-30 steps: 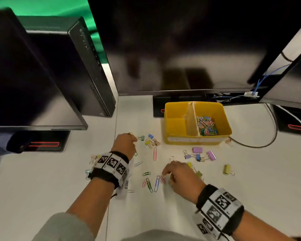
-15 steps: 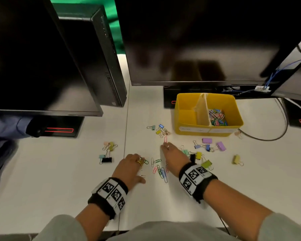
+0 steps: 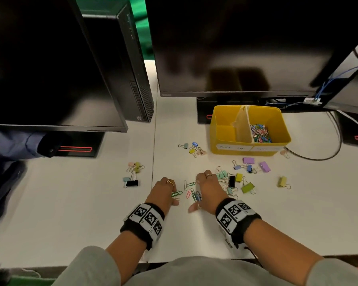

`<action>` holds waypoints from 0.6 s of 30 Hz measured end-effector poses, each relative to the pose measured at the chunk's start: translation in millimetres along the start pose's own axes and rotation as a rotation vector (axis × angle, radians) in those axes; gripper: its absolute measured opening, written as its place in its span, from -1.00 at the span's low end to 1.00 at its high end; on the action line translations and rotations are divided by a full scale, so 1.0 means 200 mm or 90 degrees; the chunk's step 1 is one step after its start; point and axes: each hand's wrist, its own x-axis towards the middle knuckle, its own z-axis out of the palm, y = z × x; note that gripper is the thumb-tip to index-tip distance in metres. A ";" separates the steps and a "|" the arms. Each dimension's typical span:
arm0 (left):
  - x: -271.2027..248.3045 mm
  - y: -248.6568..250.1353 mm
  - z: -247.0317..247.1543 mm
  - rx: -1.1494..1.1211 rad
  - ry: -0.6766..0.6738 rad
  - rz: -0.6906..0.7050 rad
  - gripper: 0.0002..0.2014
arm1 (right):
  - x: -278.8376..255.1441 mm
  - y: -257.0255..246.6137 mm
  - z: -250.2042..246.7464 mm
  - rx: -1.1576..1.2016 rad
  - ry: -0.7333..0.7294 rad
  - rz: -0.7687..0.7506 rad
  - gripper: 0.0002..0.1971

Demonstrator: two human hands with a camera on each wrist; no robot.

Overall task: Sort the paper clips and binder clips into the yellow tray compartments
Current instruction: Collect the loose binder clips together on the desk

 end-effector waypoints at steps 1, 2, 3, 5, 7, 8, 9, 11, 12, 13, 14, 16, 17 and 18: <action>0.00 0.00 0.00 0.004 -0.003 -0.006 -0.71 | 0.01 -0.01 0.02 0.014 0.009 -0.012 -0.14; 0.01 0.01 0.00 0.012 -0.011 -0.009 -0.73 | 0.01 -0.01 0.03 0.027 0.019 -0.023 -0.24; 0.01 0.02 0.00 0.018 -0.022 -0.013 -0.73 | 0.02 -0.01 0.04 0.032 0.029 -0.032 -0.34; 0.00 0.03 0.01 0.031 -0.033 -0.025 -0.71 | 0.03 0.00 0.05 0.029 0.038 -0.036 -0.52; -0.01 0.05 0.01 0.060 -0.023 -0.030 -0.72 | 0.04 0.00 0.05 0.002 0.052 -0.037 -0.63; -0.01 0.06 0.01 0.072 -0.014 -0.032 -0.72 | 0.04 0.00 0.05 -0.022 0.059 -0.035 -0.67; 0.00 0.06 0.02 0.075 -0.011 -0.038 -0.72 | 0.04 -0.01 0.04 -0.048 0.061 -0.036 -0.67; 0.02 0.05 0.02 0.024 -0.007 -0.066 -0.73 | 0.03 -0.02 0.04 -0.095 0.061 -0.039 -0.61; 0.03 0.05 0.02 -0.024 0.010 -0.084 -0.74 | 0.03 -0.03 0.04 -0.119 0.060 -0.037 -0.59; 0.04 0.04 0.01 -0.074 0.037 -0.097 -0.75 | 0.03 -0.03 0.04 -0.136 0.061 -0.035 -0.58; 0.05 0.04 0.01 -0.130 0.076 -0.110 -0.76 | 0.04 -0.02 0.04 -0.142 0.061 -0.033 -0.59; 0.04 0.02 -0.01 -0.247 0.137 -0.140 -0.80 | 0.04 -0.02 0.02 -0.132 0.050 -0.035 -0.59; 0.04 0.02 -0.02 -0.314 0.140 -0.151 -0.82 | 0.04 -0.01 0.01 -0.106 0.043 -0.037 -0.60; 0.05 0.01 -0.02 -0.397 0.131 -0.156 -0.86 | 0.04 -0.01 -0.01 -0.066 0.039 -0.037 -0.61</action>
